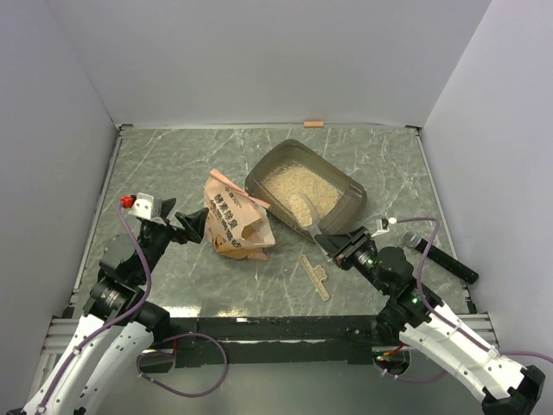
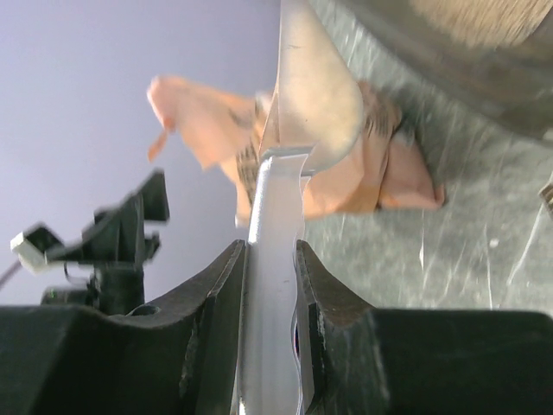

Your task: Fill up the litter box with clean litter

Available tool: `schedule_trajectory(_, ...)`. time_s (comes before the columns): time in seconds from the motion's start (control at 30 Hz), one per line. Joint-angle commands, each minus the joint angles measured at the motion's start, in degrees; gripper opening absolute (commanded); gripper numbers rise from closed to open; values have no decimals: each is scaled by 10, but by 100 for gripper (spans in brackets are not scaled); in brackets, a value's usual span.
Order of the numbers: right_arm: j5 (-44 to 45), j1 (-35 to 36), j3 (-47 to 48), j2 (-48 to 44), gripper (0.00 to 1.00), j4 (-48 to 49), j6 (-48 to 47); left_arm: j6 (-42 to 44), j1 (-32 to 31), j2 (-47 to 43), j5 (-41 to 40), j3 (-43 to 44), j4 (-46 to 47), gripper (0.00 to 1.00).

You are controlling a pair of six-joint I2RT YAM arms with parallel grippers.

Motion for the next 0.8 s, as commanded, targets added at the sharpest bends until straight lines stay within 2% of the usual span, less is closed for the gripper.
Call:
schedule_trajectory(0.0,97,-3,36,17,0,18,18,-4,-2,-3,2,14,25,99)
schedule_trajectory(0.27,176,-4,93,116,0,-33,-13,-5,-2,-5,5,15,24,99)
schedule_trajectory(0.5,230,-7,239,255,0,-170,-133,-8,-2,-8,6,15,25,99)
schedule_trajectory(0.67,241,-10,303,338,0,-209,-209,-9,-2,-9,1,15,23,99)
schedule_trajectory(0.77,237,-19,377,403,0,-277,-266,-9,-2,-9,3,15,22,99)
